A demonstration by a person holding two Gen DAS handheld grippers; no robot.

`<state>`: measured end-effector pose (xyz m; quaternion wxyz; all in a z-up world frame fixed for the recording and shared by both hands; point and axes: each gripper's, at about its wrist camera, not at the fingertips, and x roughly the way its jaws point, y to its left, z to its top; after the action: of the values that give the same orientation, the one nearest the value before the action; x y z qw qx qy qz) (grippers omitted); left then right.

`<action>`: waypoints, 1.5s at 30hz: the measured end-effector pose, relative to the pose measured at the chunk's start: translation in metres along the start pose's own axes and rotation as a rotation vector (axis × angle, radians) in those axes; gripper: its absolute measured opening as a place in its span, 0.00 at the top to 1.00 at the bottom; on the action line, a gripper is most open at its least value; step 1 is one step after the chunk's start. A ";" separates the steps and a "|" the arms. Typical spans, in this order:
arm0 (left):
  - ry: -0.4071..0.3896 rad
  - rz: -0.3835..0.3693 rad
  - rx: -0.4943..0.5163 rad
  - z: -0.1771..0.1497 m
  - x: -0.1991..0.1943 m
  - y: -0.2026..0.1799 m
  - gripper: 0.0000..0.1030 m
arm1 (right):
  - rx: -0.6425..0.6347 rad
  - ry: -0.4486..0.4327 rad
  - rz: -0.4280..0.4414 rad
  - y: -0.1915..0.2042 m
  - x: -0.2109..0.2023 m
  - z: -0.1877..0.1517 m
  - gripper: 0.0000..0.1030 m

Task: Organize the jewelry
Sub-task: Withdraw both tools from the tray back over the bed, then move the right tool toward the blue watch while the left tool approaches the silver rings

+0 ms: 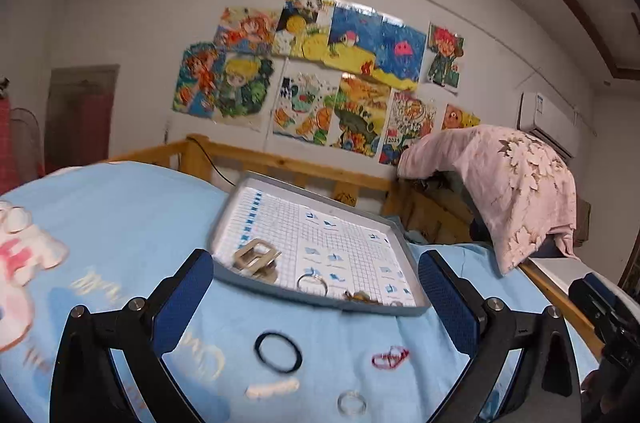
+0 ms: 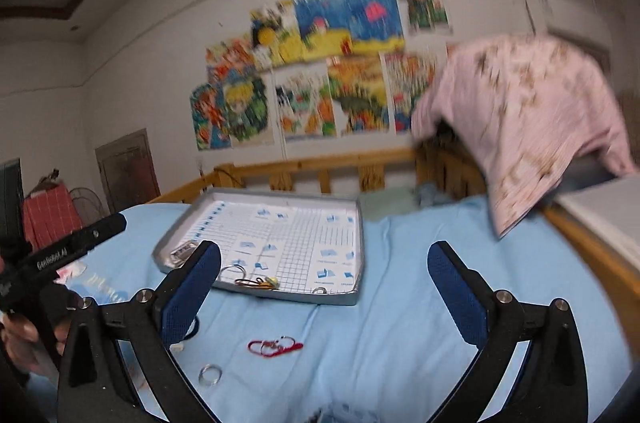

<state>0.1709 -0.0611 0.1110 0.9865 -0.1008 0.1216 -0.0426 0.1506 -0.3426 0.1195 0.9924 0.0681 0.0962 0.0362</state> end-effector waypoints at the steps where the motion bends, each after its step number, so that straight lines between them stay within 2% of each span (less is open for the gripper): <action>1: -0.003 0.003 0.015 -0.005 -0.014 0.000 0.00 | -0.015 -0.021 -0.010 0.005 -0.015 -0.003 0.01; 7: -0.007 0.003 0.057 -0.029 -0.071 0.002 0.00 | -0.009 -0.082 -0.005 0.024 -0.081 -0.021 0.01; 14: 0.016 0.046 0.104 -0.070 -0.100 0.005 0.00 | -0.004 -0.068 -0.015 0.032 -0.115 -0.059 0.01; 20: -0.015 0.102 0.152 -0.098 -0.115 0.009 0.00 | 0.016 0.013 -0.047 0.021 -0.117 -0.095 0.01; 26: -0.007 0.118 0.167 -0.114 -0.116 0.012 0.00 | 0.046 0.065 -0.057 0.013 -0.108 -0.107 0.01; 36: 0.060 0.112 0.195 -0.130 -0.111 0.013 0.00 | 0.037 0.168 -0.067 0.019 -0.091 -0.121 0.01; 45: 0.135 0.091 0.179 -0.127 -0.098 0.016 0.00 | 0.057 0.191 -0.088 0.014 -0.090 -0.122 0.01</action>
<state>0.0457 -0.0588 0.0100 0.9820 -0.0037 0.1881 -0.0154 0.0379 -0.3204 0.0192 0.9770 0.0882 0.1941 -0.0037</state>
